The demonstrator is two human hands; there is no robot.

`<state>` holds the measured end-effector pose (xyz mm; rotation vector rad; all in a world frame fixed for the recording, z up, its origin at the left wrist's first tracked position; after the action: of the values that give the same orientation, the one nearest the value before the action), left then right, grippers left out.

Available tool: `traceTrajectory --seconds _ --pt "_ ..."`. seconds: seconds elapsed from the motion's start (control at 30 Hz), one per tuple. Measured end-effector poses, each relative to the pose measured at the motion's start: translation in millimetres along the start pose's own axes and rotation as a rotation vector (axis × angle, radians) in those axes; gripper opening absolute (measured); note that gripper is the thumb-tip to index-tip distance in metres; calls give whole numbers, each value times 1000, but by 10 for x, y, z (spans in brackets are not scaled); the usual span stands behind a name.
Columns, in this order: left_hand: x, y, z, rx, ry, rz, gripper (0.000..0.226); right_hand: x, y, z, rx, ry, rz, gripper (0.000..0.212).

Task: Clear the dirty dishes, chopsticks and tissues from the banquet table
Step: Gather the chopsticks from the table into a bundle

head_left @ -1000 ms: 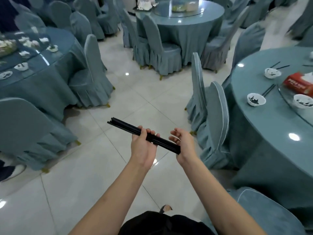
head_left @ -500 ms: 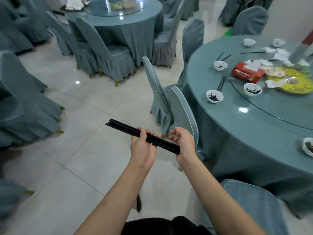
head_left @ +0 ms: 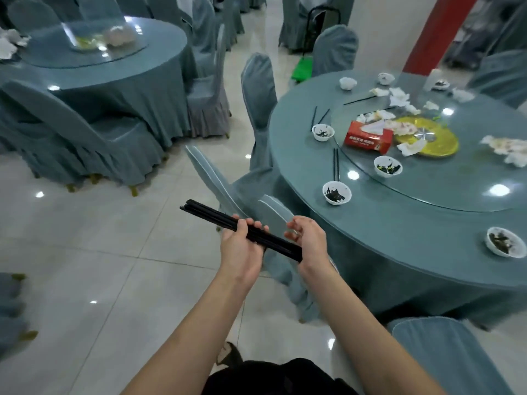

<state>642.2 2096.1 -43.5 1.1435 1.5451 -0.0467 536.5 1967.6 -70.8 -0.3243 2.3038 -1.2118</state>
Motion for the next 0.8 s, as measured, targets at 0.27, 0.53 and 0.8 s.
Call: traceTrajectory --seconds 0.27,0.53,0.8 --pt "-185 219 953 142 -67 25 19 -369 -120 637 48 133 92 6" --pt "-426 147 1839 228 -108 79 15 -432 -350 1352 91 226 120 9" --pt "-760 -67 3016 310 -58 121 15 -462 -643 2527 37 202 143 9"
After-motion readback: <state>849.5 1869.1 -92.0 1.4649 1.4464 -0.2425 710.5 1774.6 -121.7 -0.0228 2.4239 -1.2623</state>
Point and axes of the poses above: each hand's wrist, its own z-axis towards the middle knuckle, its own x-axis out of the back of the hand, y = z × x, the point moved 10 cm from there along z, towards the middle knuckle, and after that the axes turned 8 degrees about -y, right-handed, at the moved point
